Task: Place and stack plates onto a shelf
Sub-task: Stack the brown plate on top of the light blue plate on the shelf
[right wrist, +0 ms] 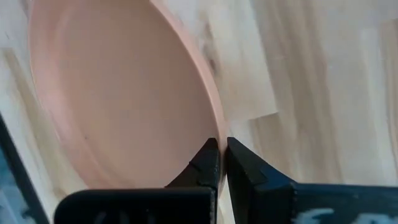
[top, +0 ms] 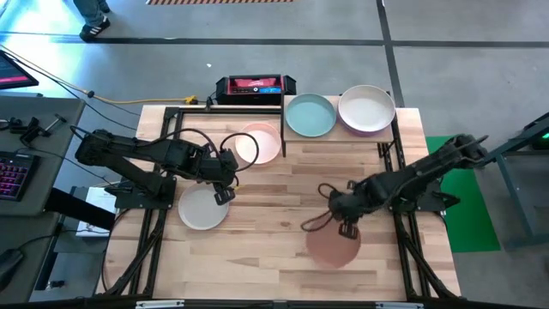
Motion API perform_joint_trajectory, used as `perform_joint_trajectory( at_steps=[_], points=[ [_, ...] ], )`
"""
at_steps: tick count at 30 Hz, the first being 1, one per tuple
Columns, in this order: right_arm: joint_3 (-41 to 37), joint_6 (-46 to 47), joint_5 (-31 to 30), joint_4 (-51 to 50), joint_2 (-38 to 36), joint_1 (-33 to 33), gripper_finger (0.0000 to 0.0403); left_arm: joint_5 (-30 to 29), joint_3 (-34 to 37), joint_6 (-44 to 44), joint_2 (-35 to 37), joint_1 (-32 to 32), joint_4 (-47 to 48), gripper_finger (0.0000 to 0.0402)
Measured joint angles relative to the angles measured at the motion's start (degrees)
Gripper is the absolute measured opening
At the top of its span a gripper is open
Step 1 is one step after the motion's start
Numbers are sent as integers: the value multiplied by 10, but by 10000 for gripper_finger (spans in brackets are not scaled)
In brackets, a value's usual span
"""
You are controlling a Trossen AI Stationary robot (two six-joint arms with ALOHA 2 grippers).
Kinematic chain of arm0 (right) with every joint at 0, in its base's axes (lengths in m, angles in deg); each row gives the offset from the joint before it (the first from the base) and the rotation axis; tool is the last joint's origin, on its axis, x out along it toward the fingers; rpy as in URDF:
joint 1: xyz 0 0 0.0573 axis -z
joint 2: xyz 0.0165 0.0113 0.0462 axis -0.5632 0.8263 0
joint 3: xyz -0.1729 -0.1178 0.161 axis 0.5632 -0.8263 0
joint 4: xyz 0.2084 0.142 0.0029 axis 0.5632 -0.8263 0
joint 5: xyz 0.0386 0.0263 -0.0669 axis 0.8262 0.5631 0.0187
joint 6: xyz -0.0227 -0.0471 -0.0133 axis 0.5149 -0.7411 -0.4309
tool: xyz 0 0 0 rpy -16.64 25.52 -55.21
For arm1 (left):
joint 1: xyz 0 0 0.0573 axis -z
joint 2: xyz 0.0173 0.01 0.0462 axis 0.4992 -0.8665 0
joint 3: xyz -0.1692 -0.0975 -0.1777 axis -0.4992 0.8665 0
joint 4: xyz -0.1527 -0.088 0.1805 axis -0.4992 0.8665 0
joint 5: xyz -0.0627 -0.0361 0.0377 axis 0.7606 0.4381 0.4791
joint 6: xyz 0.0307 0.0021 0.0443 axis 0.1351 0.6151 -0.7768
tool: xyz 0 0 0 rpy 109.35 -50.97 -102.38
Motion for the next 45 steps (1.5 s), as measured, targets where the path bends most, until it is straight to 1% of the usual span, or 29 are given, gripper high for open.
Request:
perform_joint_trajectory(
  at_steps=[5, 13, 18, 22, 28, 31, 38, 45],
  points=[
    [0, 21, 0, 1, -40, 49, 0, -4, 0, 0, 0, -1, 0, 117],
    [0, 31, 1, 34, -96, 150, 0, -6, 0, 0, 0, -15, 0, 117],
    [0, 32, 4, 59, -124, 222, 0, -19, 0, -20, 0, -40, 0, 117],
    [0, 42, 6, 80, -138, 282, 0, -21, 0, -56, 0, -66, 0, 117],
    [3, 44, 24, 144, -144, 373, 0, -22, 0, -101, 0, -110, -1, 117],
    [23, 35, 22, 152, -143, 418, 0, -22, 0, -130, 0, -131, -6, 117],
    [99, -5, -11, 153, -143, 511, 0, -20, 0, -195, 0, -177, -35, 117],
    [150, -33, -19, 153, -142, 593, 0, -20, 0, -244, 0, -209, -40, 117]
  ],
)
